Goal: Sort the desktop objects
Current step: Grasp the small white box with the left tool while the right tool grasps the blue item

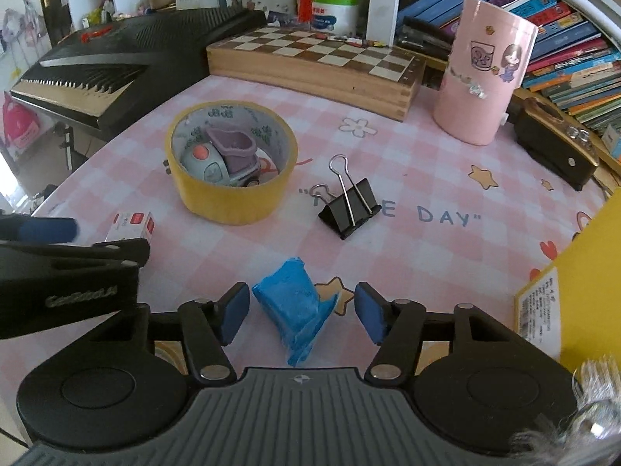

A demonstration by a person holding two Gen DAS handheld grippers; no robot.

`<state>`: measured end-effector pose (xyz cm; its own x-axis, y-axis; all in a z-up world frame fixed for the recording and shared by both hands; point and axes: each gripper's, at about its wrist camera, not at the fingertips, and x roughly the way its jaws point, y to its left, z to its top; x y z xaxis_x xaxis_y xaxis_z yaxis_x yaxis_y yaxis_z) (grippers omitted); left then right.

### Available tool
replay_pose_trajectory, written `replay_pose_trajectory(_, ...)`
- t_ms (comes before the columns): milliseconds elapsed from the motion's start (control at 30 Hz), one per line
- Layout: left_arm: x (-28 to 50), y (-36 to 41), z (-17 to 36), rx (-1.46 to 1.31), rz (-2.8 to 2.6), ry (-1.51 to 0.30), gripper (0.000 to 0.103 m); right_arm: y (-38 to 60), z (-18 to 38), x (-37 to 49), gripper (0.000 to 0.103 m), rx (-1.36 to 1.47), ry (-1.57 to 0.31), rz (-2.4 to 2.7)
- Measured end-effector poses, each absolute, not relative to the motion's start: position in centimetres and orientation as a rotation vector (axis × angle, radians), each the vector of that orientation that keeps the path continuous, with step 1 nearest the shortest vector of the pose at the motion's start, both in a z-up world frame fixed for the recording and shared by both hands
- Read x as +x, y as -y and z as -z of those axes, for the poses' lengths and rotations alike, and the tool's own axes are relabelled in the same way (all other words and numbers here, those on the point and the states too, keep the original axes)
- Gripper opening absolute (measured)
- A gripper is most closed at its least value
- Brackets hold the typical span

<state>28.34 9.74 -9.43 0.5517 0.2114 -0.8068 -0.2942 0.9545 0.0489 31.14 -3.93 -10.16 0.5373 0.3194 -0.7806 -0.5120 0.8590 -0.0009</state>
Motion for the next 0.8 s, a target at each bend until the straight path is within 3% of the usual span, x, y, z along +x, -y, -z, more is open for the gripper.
replay_pose_trajectory(100,28.4,-9.4,9.5,-0.097,-0.277,-0.934,0.037,3.8,10.5,31.4,0.051,-0.243,-0.878,-0.521)
replay_pose_trajectory(200,28.5,-9.2,9.5,-0.094,-0.251,-0.933,0.029,3.7,10.5,31.2,0.045,-0.253,-0.865,-0.541)
replay_pose_trajectory(367,28.4,-9.0,9.0,-0.105,-0.240,-0.944,0.028,3.8,10.2,31.0,0.036,-0.242,-0.857,-0.567)
replay_pose_trajectory(800,22.4,-8.7,3.2,-0.192,-0.138,-0.817,0.028,6.9,5.0,27.1,0.035,-0.180,-0.771,-0.557)
